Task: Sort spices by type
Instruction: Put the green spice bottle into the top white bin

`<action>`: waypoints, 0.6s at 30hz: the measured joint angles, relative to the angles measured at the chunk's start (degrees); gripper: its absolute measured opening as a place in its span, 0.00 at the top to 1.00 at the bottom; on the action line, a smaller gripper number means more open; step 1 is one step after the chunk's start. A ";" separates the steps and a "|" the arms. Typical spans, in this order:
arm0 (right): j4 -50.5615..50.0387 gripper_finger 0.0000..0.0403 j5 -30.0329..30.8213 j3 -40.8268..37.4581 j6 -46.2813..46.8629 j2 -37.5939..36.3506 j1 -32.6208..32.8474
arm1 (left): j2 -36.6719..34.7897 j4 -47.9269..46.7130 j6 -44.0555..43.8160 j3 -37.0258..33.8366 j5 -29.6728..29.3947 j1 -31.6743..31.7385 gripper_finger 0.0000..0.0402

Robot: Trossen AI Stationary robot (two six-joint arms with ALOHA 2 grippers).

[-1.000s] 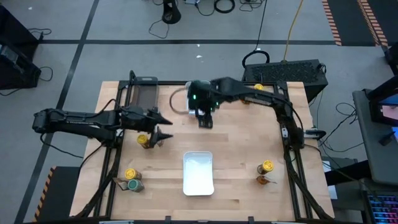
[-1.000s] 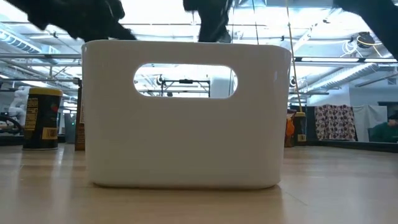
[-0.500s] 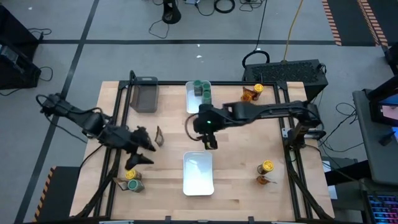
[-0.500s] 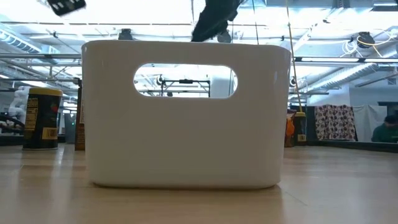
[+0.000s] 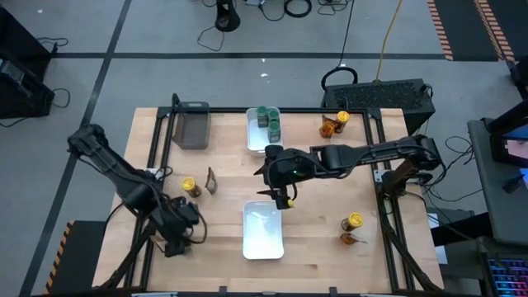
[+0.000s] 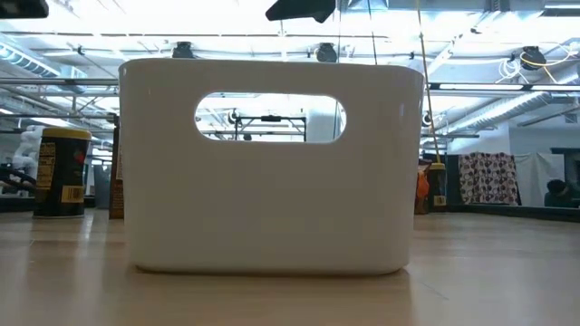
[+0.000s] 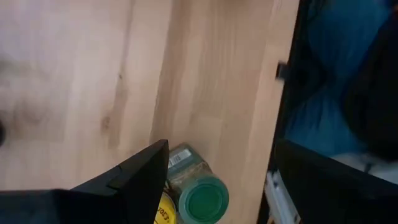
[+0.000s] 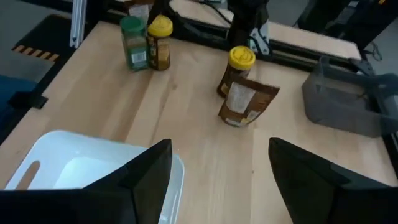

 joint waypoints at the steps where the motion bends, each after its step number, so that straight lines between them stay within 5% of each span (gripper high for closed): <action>1: 0.16 0.38 0.00 0.00 -0.07 0.06 -0.03 | 1.02 -0.17 1.33 0.26 0.65 0.00 0.27; 12: 0.34 0.38 0.31 0.00 1.42 0.12 -0.57 | 5.17 -1.53 30.43 3.71 0.50 -0.87 0.27; 18: 0.33 0.38 0.25 0.00 0.92 0.12 -0.99 | 5.17 -1.27 34.02 3.71 0.31 -1.14 0.27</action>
